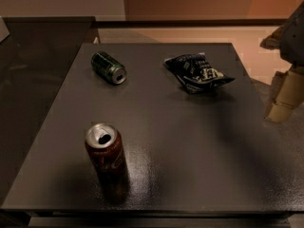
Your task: Pick green can
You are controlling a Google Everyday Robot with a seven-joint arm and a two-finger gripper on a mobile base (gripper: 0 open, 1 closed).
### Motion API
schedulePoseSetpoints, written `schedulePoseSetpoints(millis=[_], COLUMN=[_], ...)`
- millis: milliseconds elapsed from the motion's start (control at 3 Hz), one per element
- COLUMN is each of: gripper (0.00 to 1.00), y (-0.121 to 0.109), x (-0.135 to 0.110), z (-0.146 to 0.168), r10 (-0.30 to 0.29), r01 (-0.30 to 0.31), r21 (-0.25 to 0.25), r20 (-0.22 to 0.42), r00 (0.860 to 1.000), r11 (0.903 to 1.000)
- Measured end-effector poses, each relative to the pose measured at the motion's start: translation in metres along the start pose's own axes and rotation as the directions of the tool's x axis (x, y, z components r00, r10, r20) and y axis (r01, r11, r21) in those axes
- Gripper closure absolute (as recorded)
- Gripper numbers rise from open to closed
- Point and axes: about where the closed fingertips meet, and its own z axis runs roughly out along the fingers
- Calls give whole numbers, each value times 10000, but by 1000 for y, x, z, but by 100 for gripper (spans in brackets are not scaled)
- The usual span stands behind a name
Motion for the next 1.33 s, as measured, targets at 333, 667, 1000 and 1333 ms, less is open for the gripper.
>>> schedulePoseSetpoints(millis=[333, 667, 1000, 1333], gripper=[0, 0, 0, 0], y=[0, -3, -16, -33], x=[0, -5, -23, -52], z=[0, -2, 1, 11], r10=[0, -31, 75, 264], r01=[0, 31, -75, -265], r21=[2, -25, -25, 22], r20=[1, -26, 155, 374], r00=[10000, 10000, 9999, 9989], r11=[10000, 10000, 10000, 9996])
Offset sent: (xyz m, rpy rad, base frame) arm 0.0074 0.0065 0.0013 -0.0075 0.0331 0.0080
